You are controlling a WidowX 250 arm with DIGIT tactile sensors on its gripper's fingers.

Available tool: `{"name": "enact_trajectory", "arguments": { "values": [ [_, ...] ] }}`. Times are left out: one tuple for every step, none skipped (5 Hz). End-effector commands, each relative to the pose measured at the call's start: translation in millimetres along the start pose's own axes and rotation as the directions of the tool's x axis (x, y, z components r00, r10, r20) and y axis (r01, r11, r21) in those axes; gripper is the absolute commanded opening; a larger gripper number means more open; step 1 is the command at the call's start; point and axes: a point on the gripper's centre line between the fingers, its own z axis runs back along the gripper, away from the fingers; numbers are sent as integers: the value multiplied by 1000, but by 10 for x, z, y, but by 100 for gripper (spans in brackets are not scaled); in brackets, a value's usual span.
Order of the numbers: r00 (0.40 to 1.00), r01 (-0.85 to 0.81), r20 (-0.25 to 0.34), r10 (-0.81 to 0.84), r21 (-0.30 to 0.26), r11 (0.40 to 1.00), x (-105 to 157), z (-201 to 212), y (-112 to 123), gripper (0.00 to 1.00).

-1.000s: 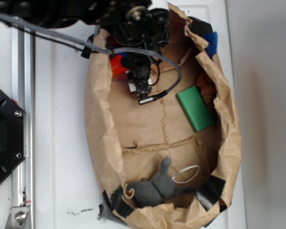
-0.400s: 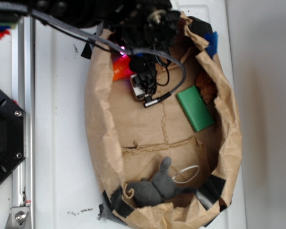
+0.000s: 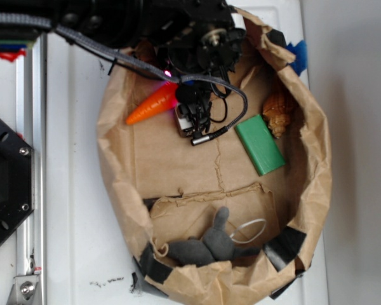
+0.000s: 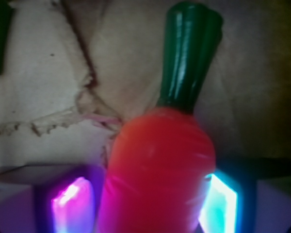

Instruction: Grab the carrot.

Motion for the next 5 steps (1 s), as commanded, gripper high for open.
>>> {"name": "enact_trajectory", "arguments": {
  "values": [
    [999, 32, 41, -32, 6, 999, -38, 130, 2, 0],
    [984, 143, 104, -141, -10, 990, -125, 303, -57, 0],
    [923, 340, 201, -328, -32, 940, -277, 645, -206, 0],
    [883, 420, 250, -398, -40, 907, -418, 1058, -376, 0],
    [898, 403, 230, -376, -86, 911, -438, 1230, -462, 0]
  ]
}}
